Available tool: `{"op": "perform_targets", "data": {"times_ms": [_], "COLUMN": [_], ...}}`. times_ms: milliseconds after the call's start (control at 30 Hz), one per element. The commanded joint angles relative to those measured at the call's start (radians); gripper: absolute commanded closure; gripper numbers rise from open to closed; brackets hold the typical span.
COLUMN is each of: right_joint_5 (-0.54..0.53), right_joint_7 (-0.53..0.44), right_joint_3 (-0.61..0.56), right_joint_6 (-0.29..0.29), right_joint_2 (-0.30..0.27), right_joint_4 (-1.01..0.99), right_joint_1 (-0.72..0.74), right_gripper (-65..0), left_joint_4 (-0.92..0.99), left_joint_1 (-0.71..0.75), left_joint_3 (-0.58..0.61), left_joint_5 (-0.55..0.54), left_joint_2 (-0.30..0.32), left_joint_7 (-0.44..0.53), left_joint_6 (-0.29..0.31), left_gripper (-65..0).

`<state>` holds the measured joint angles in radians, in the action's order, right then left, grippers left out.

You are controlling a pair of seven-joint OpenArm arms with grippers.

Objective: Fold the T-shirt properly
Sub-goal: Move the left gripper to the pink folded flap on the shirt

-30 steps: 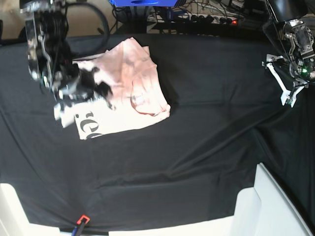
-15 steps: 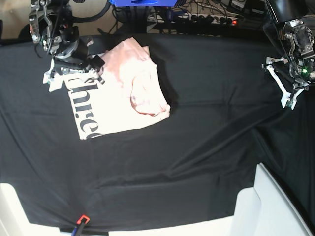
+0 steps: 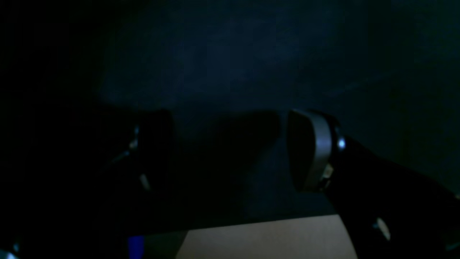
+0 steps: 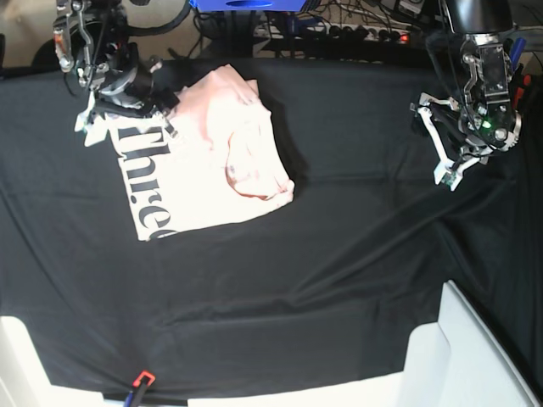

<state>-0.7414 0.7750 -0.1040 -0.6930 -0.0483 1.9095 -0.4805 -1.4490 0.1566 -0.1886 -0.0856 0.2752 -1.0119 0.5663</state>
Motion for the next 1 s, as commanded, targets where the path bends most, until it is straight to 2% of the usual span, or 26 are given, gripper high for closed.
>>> {"op": "perform_targets", "data": {"times_ms": [0, 300, 400, 467, 600, 667, 767, 867, 967], "right_joint_5": [-0.008, -0.008, -0.008, -0.008, -0.010, -0.039, -0.143, -0.159, -0.159], "right_joint_7": [-0.005, -0.005, -0.005, -0.005, -0.005, -0.005, -0.001, 0.002, 0.002], "right_joint_3": [0.000, -0.007, -0.007, -0.007, -0.007, -0.006, -0.003, -0.004, -0.006], "right_joint_6": [0.006, 0.011, 0.051, 0.075, 0.078, 0.080, 0.080, 0.080, 0.078], "right_joint_2": [0.005, 0.020, 0.020, 0.021, 0.021, 0.021, 0.014, 0.014, 0.014], "right_joint_4": [0.009, -0.017, -0.017, -0.017, -0.055, -0.086, -0.127, -0.124, -0.124], "right_joint_1": [0.001, 0.009, 0.010, 0.010, 0.010, 0.010, 0.010, 0.004, 0.004], "right_gripper": [-25.0, -24.5, -24.1, -20.2, -5.8, -4.4, -3.2, -0.7, -0.9], "left_joint_4": [-0.019, -0.012, -0.016, -0.017, -0.017, -0.016, -0.016, -0.014, -0.006], "left_joint_1": [-0.007, -0.009, -0.009, -0.009, -0.009, -0.009, -0.009, -0.013, -0.035], "left_joint_3": [-0.007, -0.018, -0.018, -0.018, -0.019, -0.019, -0.019, -0.019, -0.018], "left_joint_5": [0.007, 0.013, 0.013, 0.013, 0.013, 0.013, 0.013, 0.013, 0.013], "left_joint_2": [0.022, 0.051, 0.057, 0.071, 0.074, 0.074, 0.074, 0.075, 0.075], "left_joint_7": [0.005, 0.005, 0.006, 0.006, 0.006, 0.006, 0.006, 0.006, 0.006], "left_joint_6": [-0.005, -0.005, -0.005, -0.005, -0.005, -0.005, -0.005, -0.005, -0.005], "left_gripper": [-45.9, -45.9, -45.9, -45.9, -45.9, -45.9, -45.9, -45.9, -45.9]}}
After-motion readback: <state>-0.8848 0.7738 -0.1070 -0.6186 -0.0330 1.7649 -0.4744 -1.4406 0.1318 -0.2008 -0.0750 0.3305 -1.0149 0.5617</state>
